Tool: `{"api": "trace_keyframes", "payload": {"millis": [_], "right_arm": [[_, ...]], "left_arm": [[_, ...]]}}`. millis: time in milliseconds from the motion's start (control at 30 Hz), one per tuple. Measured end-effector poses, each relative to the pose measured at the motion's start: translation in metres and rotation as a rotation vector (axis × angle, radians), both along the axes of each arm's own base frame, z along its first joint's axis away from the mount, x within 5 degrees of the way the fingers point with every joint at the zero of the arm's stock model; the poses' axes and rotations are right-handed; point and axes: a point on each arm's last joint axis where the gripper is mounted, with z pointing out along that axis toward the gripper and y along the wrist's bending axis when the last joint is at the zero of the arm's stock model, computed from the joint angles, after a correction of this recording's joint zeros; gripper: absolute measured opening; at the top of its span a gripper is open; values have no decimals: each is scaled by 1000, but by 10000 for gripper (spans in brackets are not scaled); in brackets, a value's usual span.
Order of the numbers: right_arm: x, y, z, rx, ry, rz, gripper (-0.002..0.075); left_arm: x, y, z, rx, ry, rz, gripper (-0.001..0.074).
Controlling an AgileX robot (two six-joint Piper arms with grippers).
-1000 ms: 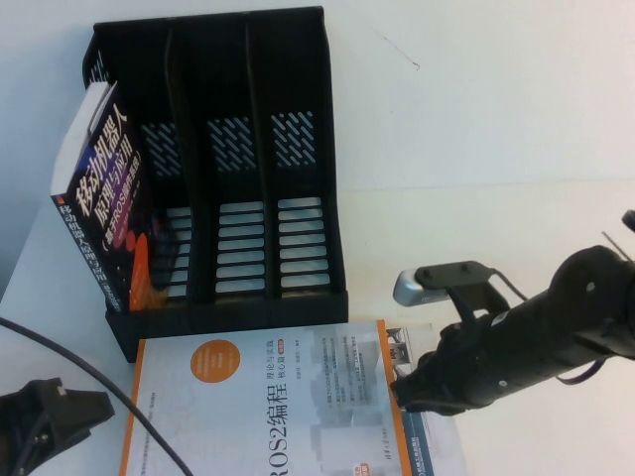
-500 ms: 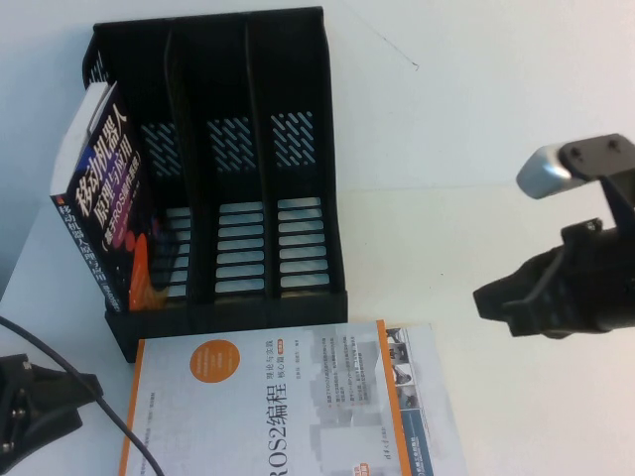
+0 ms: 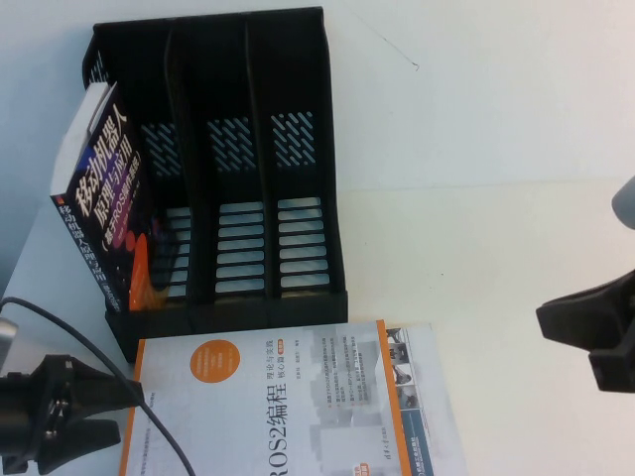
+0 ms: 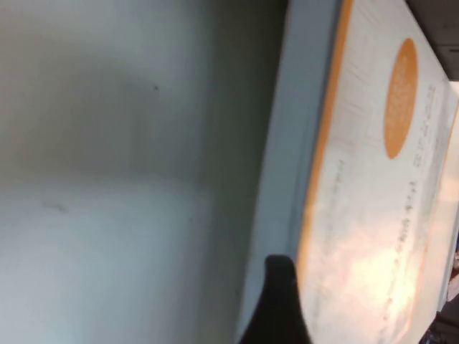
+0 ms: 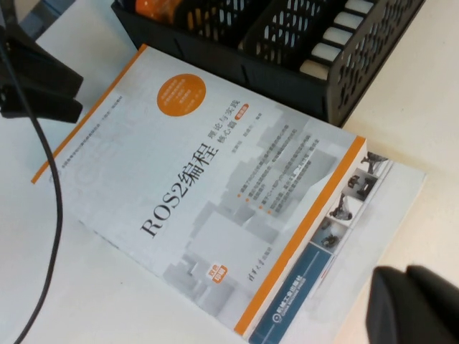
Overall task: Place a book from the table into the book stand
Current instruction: Pick up the book with your left arm
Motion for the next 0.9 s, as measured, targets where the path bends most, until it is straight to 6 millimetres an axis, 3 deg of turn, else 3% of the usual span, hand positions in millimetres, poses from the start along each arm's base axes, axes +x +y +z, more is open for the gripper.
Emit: {"api": "trace_keyframes", "payload": {"millis": [567, 900], "right_arm": [[-2, 0, -2, 2, 25, -4, 8], [-1, -1, -1, 6, 10, -13, 8]], "left_arm": [[17, 2, -37, -78, 98, 62, 518], [20, -3, -40, -118, 96, 32, 518]]}}
